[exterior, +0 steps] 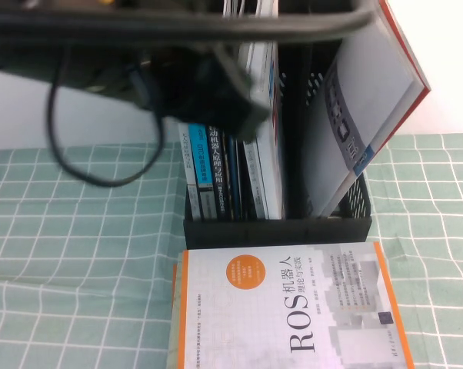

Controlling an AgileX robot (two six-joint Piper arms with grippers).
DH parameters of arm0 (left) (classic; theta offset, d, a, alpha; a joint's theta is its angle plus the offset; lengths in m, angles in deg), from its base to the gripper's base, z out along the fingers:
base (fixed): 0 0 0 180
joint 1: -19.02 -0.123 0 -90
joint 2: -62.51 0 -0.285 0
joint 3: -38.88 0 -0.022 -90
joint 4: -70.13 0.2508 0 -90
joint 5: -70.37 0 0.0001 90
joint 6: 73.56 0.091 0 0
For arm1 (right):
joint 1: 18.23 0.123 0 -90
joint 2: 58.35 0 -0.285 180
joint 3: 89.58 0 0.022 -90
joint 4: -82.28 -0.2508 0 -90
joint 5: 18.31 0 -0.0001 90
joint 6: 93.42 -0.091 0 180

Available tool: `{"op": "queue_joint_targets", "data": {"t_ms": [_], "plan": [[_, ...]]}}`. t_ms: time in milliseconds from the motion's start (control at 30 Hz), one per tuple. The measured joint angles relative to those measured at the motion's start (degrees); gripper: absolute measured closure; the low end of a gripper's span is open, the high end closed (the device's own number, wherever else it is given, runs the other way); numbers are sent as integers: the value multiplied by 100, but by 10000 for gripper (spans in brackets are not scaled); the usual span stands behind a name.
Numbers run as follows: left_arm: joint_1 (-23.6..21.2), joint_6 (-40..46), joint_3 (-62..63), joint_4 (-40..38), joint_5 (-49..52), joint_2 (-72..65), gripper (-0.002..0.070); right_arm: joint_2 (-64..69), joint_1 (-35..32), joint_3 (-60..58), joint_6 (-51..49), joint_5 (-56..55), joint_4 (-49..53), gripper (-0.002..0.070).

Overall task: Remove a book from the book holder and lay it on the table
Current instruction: Pick up the right side book from the book shelf, then place the picked book on the book

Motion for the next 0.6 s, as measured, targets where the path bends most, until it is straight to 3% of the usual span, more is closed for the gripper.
{"op": "queue_joint_targets", "data": {"t_ms": [133, 300, 400, 600], "plan": [[0, -510, -436, 584, 208, 357, 678, -407, 0, 205, -1992, 109, 2020, 659], [0, -840, -1747, 492, -244, 1179, 678, -470, 0, 251, -3678, -628, 4214, 659], [0, -1101, -2640, 391, -839, 1745, 678, -423, 0, 136, -4319, -1154, 4693, 659], [0, -1708, -4119, 342, -2059, 2942, 678, -390, 0, -246, -4673, -1382, 4899, 659]]}}
